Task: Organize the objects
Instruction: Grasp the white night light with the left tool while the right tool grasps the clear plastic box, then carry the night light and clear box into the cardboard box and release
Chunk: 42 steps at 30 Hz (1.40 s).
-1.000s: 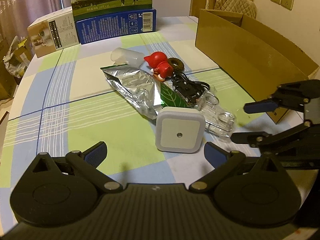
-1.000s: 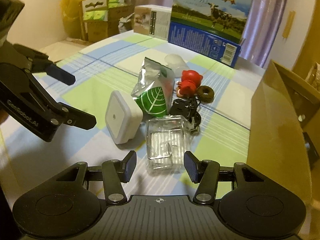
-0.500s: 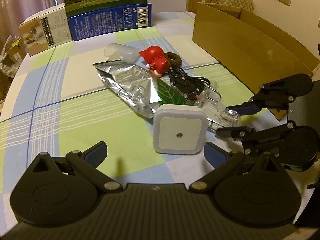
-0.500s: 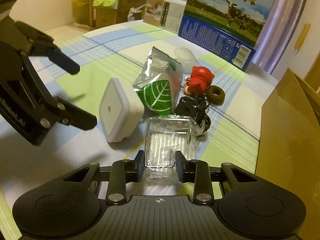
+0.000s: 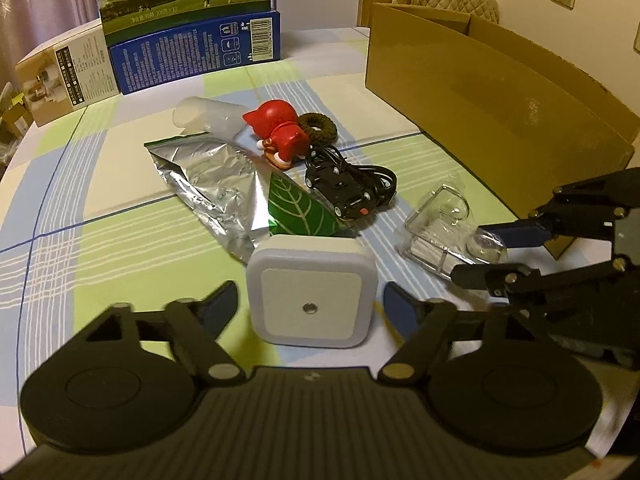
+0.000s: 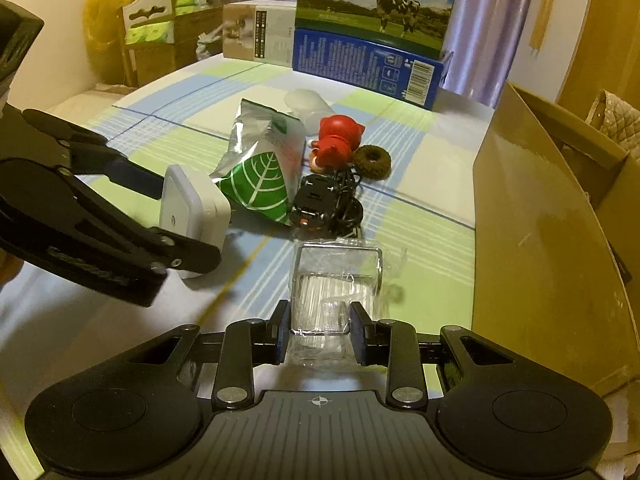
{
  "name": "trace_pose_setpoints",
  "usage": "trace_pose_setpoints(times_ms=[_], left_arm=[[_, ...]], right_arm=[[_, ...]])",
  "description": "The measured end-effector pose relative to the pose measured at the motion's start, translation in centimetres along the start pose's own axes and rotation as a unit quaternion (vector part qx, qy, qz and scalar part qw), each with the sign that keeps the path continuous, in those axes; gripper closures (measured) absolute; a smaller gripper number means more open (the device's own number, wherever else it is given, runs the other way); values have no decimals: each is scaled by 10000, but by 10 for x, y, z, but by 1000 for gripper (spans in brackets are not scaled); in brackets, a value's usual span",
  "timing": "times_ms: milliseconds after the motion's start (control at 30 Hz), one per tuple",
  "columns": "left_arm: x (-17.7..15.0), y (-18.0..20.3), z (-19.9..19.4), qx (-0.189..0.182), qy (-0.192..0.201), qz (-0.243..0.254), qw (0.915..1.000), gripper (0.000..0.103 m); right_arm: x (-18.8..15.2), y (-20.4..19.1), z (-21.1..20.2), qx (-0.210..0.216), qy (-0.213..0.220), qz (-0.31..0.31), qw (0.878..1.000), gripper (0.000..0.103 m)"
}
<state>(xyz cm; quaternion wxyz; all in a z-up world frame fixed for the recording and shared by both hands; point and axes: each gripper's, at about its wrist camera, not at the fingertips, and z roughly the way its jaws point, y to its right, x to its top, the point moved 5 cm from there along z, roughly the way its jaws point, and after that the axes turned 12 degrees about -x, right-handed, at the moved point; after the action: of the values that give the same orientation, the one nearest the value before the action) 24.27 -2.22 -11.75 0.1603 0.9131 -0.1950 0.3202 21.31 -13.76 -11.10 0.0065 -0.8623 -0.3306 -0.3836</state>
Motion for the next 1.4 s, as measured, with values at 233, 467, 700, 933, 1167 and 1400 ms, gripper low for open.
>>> trace_pose_setpoints(times_ms=[233, 467, 700, 933, 1167, 1400], left_arm=[[-4, 6, -2, 221, -65, -30, 9997, 43], [-9, 11, -23, 280, -59, -338, 9990, 43], [-11, 19, -50, 351, -37, -667, 9972, 43], [-3, 38, -87, 309, 131, -955, 9949, 43], [10, 62, -120, 298, 251, -1007, 9942, 43], [22, 88, -141, 230, 400, -893, 9949, 43]], right_arm=[[-1, 3, -2, -19, -5, 151, 9999, 75], [1, 3, -21, -40, 123, 271, 9995, 76], [-2, 3, -47, -52, 181, 389, 9991, 76], [3, 5, -93, -135, 461, 501, 9976, 76], [10, 14, -132, -271, 697, 649, 9951, 76], [11, 27, -163, -427, 857, 777, 9924, 76]])
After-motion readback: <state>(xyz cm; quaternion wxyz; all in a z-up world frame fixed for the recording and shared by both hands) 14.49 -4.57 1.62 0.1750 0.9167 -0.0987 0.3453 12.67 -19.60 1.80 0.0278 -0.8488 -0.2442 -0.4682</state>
